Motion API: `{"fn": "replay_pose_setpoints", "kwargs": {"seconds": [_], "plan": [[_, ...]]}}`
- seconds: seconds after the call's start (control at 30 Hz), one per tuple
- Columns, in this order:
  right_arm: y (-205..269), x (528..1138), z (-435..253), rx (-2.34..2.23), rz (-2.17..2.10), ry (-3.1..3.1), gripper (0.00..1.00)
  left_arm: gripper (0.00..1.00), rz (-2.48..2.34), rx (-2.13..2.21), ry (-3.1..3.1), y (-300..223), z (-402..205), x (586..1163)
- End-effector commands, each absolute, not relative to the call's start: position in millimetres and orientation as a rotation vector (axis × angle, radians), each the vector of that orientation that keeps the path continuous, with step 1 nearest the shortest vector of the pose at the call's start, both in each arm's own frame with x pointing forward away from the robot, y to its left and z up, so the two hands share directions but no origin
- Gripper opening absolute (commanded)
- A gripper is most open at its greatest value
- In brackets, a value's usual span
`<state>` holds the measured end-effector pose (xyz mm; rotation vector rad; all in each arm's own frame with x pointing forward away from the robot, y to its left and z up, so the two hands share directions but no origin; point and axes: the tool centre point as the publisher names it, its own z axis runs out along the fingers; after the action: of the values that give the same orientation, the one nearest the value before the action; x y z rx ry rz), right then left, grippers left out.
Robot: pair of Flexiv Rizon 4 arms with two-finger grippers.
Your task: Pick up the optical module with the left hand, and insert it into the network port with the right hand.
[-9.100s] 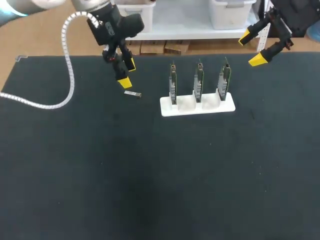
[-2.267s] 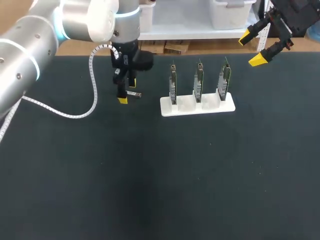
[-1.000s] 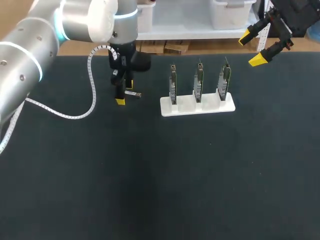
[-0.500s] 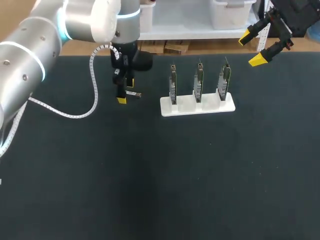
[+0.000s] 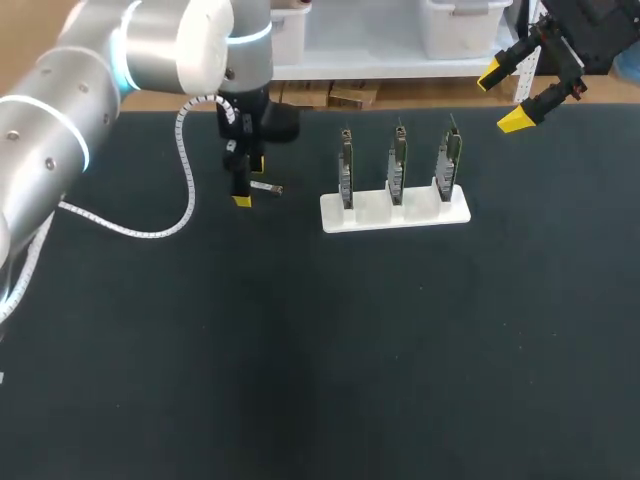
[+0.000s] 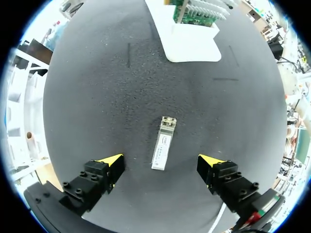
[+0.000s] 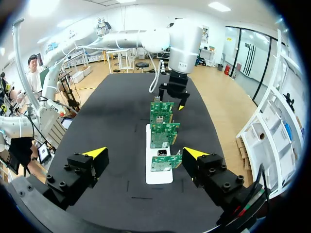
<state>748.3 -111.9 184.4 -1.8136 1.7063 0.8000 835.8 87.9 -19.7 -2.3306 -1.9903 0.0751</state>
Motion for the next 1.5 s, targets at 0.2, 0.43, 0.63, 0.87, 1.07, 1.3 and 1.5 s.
{"fn": "replay_pose_setpoints", "kwargs": {"seconds": [0.2, 0.43, 0.63, 0.87, 1.07, 1.3, 1.5], "plan": [[-111.8, 746.0, 184.7, -1.811, 0.794, 1.708, 1.00, 1.00, 0.185, -2.256, -1.910, 85.1, -28.6, 848.7], [-111.8, 746.0, 184.7, -1.811, 0.794, 1.708, 1.00, 0.29, 0.187, -2.265, -1.911, 85.5, -33.1, 845.0], [-111.8, 746.0, 184.7, -1.811, 0.794, 1.708, 1.00, 0.00, 0.186, -2.260, -1.916, 85.7, -35.3, 842.8], [-111.8, 746.0, 184.7, -1.811, 0.794, 1.708, 1.00, 0.00, 0.164, -2.248, -1.925, 87.2, -29.1, 839.0], [-111.8, 746.0, 184.7, -1.811, 0.794, 1.708, 1.00, 0.00, 0.145, -2.242, -1.943, 85.4, -14.5, 833.8], [-111.8, 746.0, 184.7, -1.811, 0.794, 1.708, 1.00, 0.00, 0.172, -2.252, -2.047, 82.4, 11.6, 821.7], [-111.8, 746.0, 184.7, -1.811, 0.794, 1.708, 1.00, 0.00, 0.231, -2.215, -2.211, 81.8, 35.3, 806.0]]}}
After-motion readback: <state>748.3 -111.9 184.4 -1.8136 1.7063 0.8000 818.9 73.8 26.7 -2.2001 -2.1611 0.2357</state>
